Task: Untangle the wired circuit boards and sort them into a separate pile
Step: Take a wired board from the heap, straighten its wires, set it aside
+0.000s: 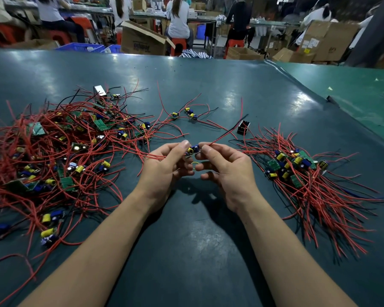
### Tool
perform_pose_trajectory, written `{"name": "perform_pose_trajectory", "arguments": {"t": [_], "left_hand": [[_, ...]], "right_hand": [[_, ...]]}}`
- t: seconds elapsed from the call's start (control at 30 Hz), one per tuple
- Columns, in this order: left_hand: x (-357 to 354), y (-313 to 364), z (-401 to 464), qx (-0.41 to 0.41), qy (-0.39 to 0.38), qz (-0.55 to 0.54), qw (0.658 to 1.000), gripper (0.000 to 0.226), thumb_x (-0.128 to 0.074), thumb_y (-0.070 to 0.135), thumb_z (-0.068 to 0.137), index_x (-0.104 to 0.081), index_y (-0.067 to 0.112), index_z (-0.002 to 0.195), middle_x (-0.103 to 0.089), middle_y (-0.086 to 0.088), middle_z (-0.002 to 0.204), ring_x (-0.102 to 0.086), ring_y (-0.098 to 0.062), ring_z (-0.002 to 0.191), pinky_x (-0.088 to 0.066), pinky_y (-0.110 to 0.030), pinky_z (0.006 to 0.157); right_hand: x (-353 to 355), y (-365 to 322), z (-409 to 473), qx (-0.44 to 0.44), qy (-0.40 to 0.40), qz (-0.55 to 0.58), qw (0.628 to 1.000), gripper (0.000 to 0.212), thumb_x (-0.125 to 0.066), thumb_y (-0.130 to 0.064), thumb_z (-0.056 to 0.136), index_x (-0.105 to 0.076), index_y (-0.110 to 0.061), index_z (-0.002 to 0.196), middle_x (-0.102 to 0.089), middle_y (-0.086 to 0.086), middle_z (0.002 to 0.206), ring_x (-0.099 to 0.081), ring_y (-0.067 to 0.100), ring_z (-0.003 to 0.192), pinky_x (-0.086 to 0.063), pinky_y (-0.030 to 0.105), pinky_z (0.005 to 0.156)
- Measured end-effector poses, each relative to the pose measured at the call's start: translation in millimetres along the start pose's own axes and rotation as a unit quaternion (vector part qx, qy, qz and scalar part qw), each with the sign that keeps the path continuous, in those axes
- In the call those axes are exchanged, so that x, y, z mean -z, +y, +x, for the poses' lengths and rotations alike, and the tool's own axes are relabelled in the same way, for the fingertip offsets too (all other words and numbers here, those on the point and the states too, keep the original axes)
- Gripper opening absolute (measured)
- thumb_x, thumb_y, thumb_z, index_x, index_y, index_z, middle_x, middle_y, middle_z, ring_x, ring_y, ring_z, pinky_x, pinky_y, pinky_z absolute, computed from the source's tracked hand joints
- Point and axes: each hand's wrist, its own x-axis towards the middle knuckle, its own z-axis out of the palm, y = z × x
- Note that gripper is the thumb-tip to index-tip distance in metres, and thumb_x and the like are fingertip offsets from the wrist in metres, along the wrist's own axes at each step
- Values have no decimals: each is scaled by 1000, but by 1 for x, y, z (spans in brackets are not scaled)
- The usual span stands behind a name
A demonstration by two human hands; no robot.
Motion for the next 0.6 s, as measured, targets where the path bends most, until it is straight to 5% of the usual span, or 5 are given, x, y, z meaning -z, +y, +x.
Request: {"name": "perform_pose_trajectory", "arguments": {"t": [0.23, 0.4, 0.6], "left_hand": [[3, -6, 1, -26, -1, 59, 998, 27, -74, 22, 67, -64, 9, 88, -69, -3, 72, -62, -15, 63, -55, -25, 63], [2, -5, 1, -38, 1, 65, 997, 12, -73, 7, 76, -63, 8, 81, -67, -2, 66, -59, -16, 60, -52, -24, 57], [2, -3, 3, -68, 34, 60, 995, 18, -66, -9, 82, -60, 7, 75, -64, -3, 62, -54, -18, 57, -47, -23, 52]], "right_hand": [[0, 4, 3, 5, 51, -40, 998, 15, -67, -12, 91, -70, -7, 78, -68, 2, 64, -58, 8, 50, -45, 19, 42], [4, 2, 6, 18, 89, -34, 995, 17, -69, -16, 90, -71, -8, 74, -67, -1, 61, -53, 6, 46, -41, 18, 40], [13, -3, 11, 69, 173, -26, 982, 20, -69, -15, 91, -70, -7, 72, -67, -2, 60, -51, 5, 44, -41, 19, 38]]}}
